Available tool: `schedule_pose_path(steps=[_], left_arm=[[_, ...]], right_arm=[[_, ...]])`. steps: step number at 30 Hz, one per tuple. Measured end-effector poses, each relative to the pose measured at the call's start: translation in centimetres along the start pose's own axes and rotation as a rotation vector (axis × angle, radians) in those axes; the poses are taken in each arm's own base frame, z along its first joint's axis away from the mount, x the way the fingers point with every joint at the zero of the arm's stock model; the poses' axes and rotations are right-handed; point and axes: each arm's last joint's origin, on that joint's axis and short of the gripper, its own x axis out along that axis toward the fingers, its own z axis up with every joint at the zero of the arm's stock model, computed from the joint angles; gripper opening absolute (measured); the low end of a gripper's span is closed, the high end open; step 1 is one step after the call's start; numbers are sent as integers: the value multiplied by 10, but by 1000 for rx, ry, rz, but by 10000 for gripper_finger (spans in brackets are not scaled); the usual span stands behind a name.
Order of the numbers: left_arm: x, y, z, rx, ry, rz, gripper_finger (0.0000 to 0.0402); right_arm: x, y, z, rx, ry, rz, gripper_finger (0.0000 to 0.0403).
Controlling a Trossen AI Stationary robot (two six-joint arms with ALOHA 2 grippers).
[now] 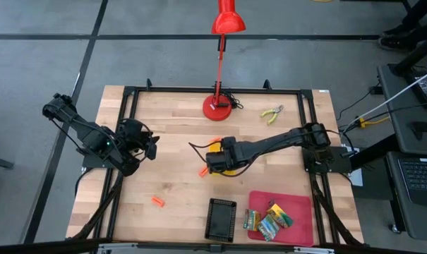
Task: Pick & Place School Supplies
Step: Put the orange eraser into the yellow bin
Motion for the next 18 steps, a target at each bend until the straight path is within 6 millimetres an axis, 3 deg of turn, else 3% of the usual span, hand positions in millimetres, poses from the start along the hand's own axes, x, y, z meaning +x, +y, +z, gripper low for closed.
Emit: schedule_pose_path(steps=[4, 8, 13, 18], left_arm=[[0, 0, 0, 38, -2, 0, 169], [4, 0, 1, 105, 67, 18, 169], [24, -6, 15, 140, 207, 5, 160], [57, -20, 45, 121, 237, -133, 134]], right_arm=[[-8, -1, 0, 2, -57, 22, 187], [-37, -6, 3, 40, -148, 95, 175], [-71, -24, 14, 28, -229, 94, 143], [-99, -40, 22, -26, -241, 102, 130]])
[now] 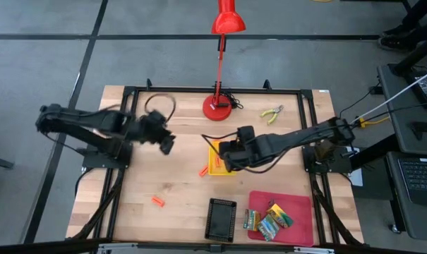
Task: Pick & Place School Supplies
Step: Put the orange eraser into the yellow bin
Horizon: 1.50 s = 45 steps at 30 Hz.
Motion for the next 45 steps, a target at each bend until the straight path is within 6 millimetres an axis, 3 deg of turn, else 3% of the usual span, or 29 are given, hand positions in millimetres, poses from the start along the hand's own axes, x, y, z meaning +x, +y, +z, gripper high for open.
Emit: schedule_pose_path(steps=[5, 11, 20, 25, 30, 45], left_arm=[[44, 25, 34, -30, 156, 3, 90], [101, 44, 59, -16, 281, -78, 10], [186, 58, 72, -116, 350, -244, 2], [227, 65, 65, -197, 418, -305, 2], [244, 69, 57, -208, 456, -282, 2], [247, 57, 53, -172, 418, -257, 2]], right_arm=[[-26, -10, -1, -26, 2, 43, 139], [-48, -15, -24, -50, 24, 103, 143], [-82, -38, -65, 92, 24, 108, 143], [-93, -48, -78, 140, 31, 112, 143], [-97, -50, -83, 145, 39, 123, 143], [-102, -52, -74, 161, -36, 179, 143]])
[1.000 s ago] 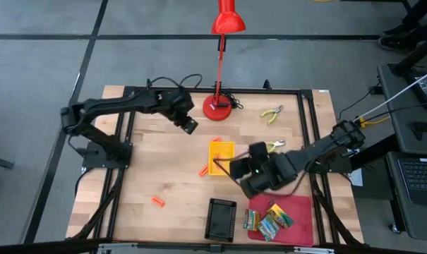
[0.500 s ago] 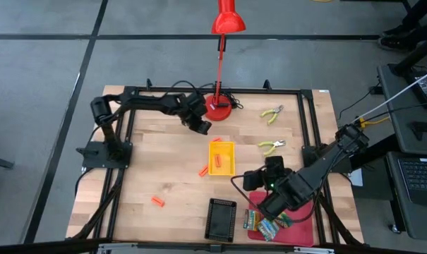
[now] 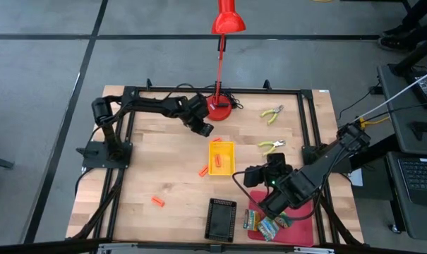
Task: Pick & Place School Supplies
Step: Put the orange eraser into the yellow bin
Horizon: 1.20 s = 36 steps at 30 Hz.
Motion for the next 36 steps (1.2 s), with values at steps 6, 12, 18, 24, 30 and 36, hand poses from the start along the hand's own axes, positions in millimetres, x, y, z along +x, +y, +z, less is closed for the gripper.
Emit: schedule_pose_path(steps=[6, 12, 18, 24, 30, 36], left_arm=[[4, -3, -3, -18, -18, 39, 2], [22, -3, 4, -54, -32, -45, 1], [24, -1, 3, -51, -14, -38, 1], [28, 1, 3, -48, 0, -31, 1], [35, 4, 1, -62, 12, -23, 1], [35, 3, 0, -60, 14, -31, 1]], right_arm=[[-2, 0, 4, 3, -30, 29, 143], [-3, 0, 4, -6, -35, 34, 143], [-9, -3, 0, -15, -22, 49, 144], [-10, -4, 0, -20, -22, 49, 144], [-10, -4, 0, -22, -26, 46, 143], [-10, -4, 1, -24, -28, 44, 143]])
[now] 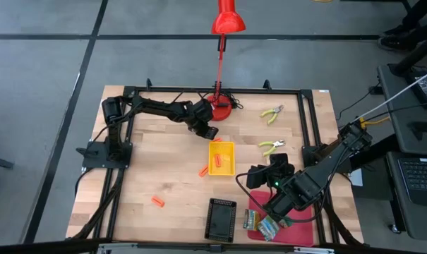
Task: Pick & Place School Supplies
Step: Put the orange eraser into the yellow bin
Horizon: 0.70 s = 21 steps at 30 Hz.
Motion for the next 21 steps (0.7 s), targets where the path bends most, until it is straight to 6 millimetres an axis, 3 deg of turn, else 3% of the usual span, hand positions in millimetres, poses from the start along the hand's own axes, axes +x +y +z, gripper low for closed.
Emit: schedule_pose_path(steps=[5, 21], left_arm=[[11, 4, -1, -10, 8, 0, 1], [11, 5, 0, -18, 1, 5, 1]], right_arm=[[0, 0, 0, -6, -8, -2, 143], [-1, -2, 0, -22, -3, -14, 143]])
